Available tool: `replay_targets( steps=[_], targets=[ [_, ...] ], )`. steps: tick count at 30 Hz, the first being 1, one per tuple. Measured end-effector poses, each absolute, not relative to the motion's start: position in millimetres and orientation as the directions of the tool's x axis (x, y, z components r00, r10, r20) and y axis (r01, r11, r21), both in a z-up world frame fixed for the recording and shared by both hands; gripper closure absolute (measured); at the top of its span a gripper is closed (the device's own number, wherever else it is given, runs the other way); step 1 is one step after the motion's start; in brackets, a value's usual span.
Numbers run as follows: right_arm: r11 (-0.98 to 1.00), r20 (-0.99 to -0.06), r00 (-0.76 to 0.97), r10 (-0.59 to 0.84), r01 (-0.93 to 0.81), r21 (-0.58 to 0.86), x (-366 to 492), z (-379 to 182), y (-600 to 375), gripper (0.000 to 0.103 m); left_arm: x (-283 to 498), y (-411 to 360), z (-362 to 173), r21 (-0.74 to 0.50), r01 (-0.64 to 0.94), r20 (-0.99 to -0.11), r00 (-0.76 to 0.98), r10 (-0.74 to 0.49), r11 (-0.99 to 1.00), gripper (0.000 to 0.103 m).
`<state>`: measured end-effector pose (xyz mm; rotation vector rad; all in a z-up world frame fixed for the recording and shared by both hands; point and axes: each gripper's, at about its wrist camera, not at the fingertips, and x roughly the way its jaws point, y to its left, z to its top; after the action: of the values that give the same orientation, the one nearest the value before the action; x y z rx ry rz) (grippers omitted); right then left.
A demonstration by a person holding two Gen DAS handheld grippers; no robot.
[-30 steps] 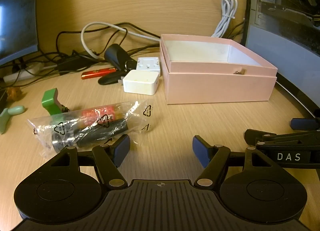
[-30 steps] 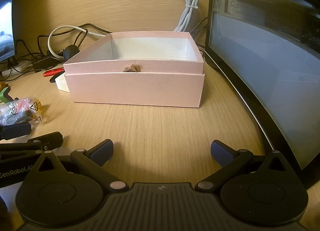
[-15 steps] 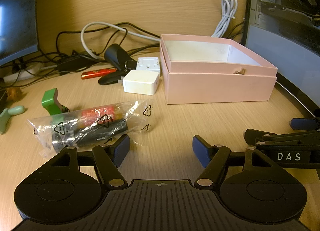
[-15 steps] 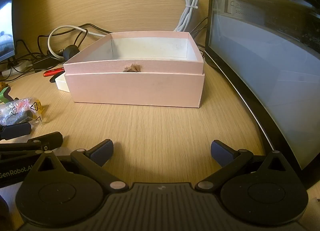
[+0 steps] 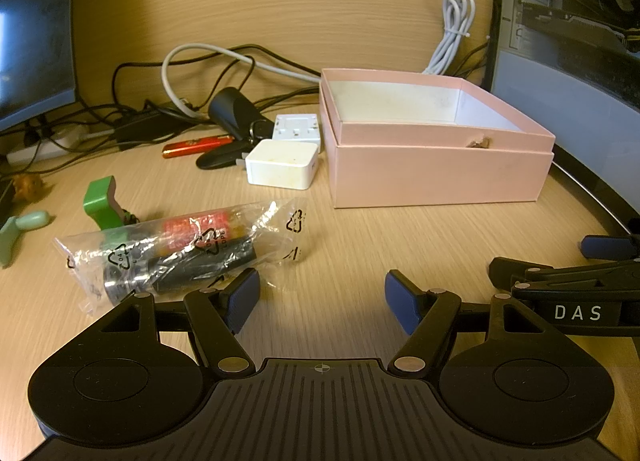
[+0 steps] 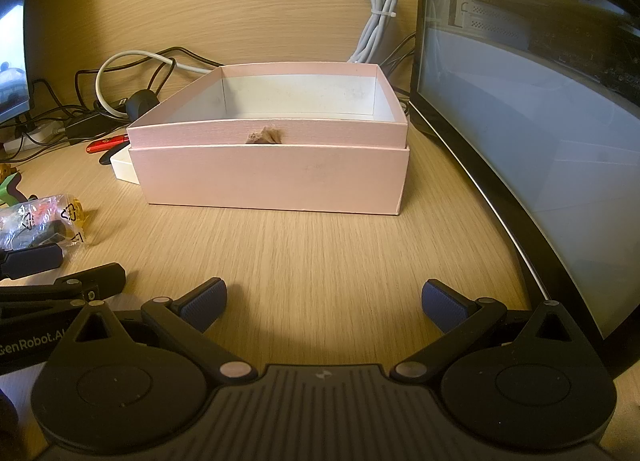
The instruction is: Organize rigid objects
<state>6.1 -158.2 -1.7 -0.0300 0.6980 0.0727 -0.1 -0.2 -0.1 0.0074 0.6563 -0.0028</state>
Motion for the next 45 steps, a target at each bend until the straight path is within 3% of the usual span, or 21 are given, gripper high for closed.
replay_targets(
  steps=[45],
  targets=[
    [0.996, -0.643, 0.763, 0.067, -0.091, -0.005, 6.5, -3.1, -159.3, 0.0, 1.5, 2.1, 1.9, 0.004, 0.006, -0.61, 0.792, -0.002, 1.0, 0.028]
  ],
)
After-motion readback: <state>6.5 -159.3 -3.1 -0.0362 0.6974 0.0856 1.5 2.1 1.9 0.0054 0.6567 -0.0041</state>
